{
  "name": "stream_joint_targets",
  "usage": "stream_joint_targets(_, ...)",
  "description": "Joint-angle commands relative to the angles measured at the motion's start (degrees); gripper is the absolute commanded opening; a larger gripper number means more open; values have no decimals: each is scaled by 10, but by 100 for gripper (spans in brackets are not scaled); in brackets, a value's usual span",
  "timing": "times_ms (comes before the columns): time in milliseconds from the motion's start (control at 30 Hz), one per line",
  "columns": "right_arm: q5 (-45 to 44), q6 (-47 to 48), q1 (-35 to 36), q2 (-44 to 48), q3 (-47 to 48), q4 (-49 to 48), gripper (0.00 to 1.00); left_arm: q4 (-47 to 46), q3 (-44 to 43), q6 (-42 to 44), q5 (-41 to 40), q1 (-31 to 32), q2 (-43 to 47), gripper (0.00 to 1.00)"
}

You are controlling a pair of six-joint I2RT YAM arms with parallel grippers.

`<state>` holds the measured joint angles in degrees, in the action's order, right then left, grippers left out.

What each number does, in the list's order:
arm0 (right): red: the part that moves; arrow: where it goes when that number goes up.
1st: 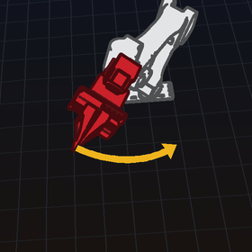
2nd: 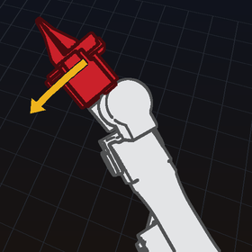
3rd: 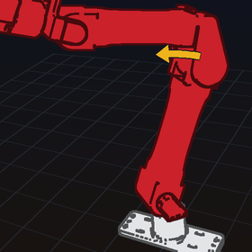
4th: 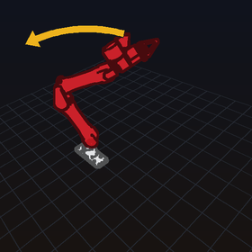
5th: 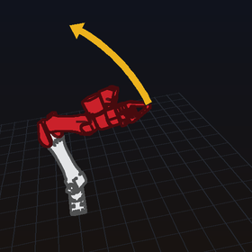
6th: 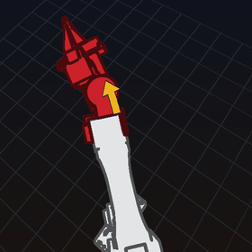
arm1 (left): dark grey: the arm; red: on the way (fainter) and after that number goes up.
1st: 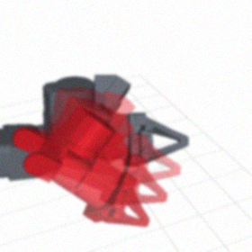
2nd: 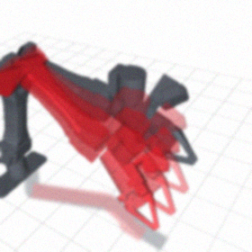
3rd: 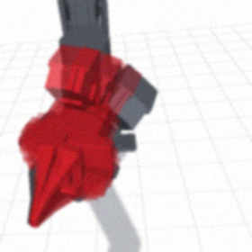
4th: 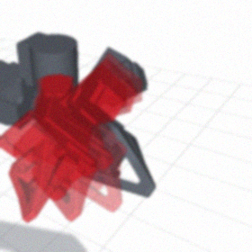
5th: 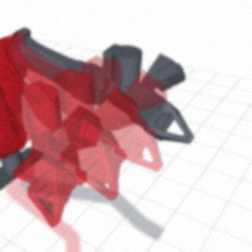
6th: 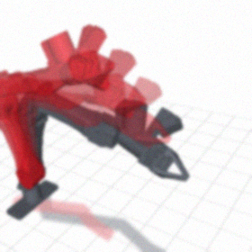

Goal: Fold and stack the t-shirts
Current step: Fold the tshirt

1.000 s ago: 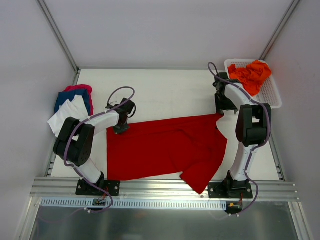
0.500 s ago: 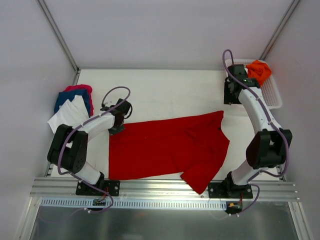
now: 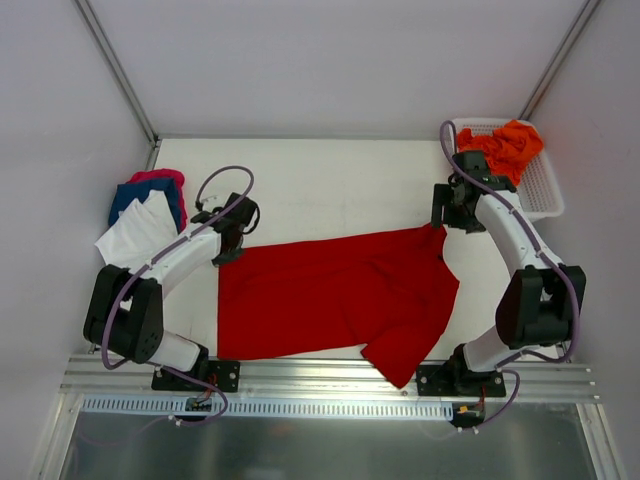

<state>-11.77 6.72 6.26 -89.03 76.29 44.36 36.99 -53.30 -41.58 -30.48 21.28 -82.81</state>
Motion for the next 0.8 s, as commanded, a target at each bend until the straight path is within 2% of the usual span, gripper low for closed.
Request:
stream_joint_targets(0,107,-30,17,47,-41,-51,75,20,-6,-4,6,3,-3,0)
stream_joint_targets(133,108,-38,36,26,-63,-63,74,19,-34,-9,6,12,-65,0)
stream_joint_targets(267,150,-43,51,17,-81,-83,66,19,-45,-19,17,18,-99,0)
stream_joint_targets(300,155,-46,52,18,-85,-89,60,19,-46,-20,17,19,-104,0)
stream_joint_targets(333,159,-47,54,16,-90,-94,34,19,-48,-21,17,19,-112,0)
stream_joint_targets(400,163,-50,56,4,-94,-100,0,19,-49,-24,17,22,-118,0)
stream_joint_targets(600,191,-49,63,-45,-99,-116,0,19,-57,-26,18,22,-134,0)
stream_joint_targets(767,208,-51,70,-126,-67,-108,1,19,-83,-21,30,22,-173,0)
